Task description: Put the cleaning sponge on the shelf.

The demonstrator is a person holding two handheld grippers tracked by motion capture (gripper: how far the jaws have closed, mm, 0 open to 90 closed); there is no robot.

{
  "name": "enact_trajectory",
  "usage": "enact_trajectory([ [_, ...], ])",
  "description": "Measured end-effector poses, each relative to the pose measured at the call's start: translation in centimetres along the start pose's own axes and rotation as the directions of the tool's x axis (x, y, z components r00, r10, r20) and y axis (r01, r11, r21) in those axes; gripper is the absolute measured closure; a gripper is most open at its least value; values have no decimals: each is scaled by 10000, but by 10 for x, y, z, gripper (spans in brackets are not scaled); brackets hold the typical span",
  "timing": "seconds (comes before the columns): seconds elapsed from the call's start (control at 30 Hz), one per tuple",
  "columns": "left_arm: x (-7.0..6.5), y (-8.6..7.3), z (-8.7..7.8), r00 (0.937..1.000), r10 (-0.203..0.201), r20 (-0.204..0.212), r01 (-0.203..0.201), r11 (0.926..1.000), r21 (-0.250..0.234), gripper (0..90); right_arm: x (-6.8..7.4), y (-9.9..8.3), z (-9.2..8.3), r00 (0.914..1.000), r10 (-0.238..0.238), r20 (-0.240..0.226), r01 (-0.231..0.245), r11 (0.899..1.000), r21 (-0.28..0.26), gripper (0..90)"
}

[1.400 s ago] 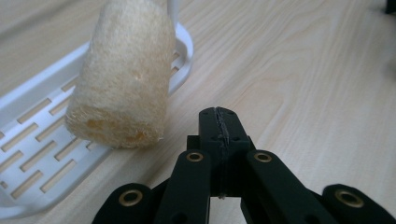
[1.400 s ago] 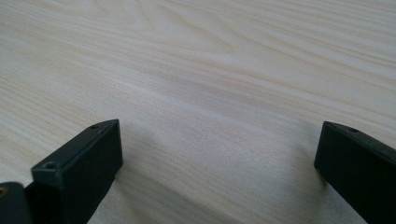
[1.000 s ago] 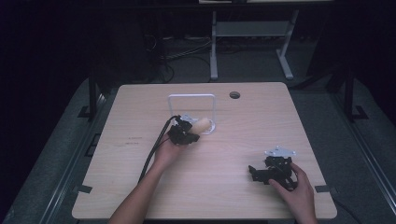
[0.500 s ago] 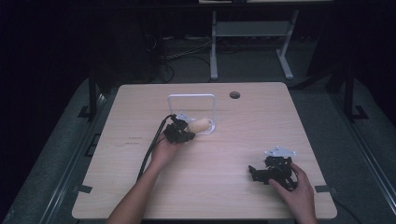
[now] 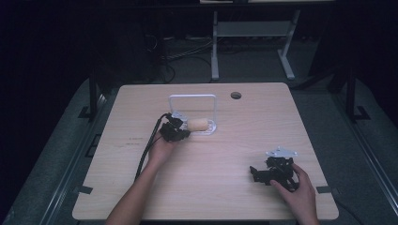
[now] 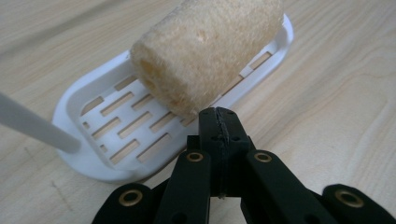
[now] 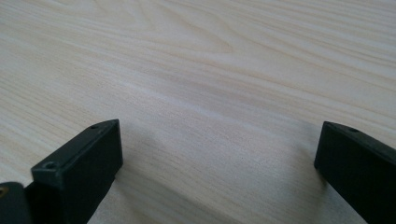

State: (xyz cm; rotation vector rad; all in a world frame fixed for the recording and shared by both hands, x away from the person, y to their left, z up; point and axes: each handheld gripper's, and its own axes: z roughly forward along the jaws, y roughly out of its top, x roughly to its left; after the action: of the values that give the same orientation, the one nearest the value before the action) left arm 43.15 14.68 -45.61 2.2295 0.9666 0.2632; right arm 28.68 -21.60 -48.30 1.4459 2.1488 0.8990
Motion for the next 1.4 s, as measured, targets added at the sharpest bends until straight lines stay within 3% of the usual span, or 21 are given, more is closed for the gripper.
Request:
enact_trajectory([
  [0.43,0,0,-7,9999,120,69,-120,9999,2,900,0,0,0,10000,1,-2,-1,10000,2,6],
  [0.63,-5,-1,-19,9996,111,269,-108,9999,-109,898,0,0,0,10000,4,-2,-4,10000,1,5],
  [0.77,-7,-4,-27,9995,119,309,-114,9998,-181,846,0,0,0,10000,1,-2,-1,10000,1,5],
  [0.97,-8,-8,-39,9994,79,342,-72,9998,-205,644,0,0,0,10000,2,-1,-2,10000,3,5],
  [1.27,-10,-17,-52,9997,207,86,-204,9993,-319,255,0,0,0,10000,-17,-24,17,10000,4,5],
  [1.4,-11,-23,-57,9995,303,-36,-304,9992,-251,164,0,0,0,10000,-17,-24,17,10000,3,6],
])
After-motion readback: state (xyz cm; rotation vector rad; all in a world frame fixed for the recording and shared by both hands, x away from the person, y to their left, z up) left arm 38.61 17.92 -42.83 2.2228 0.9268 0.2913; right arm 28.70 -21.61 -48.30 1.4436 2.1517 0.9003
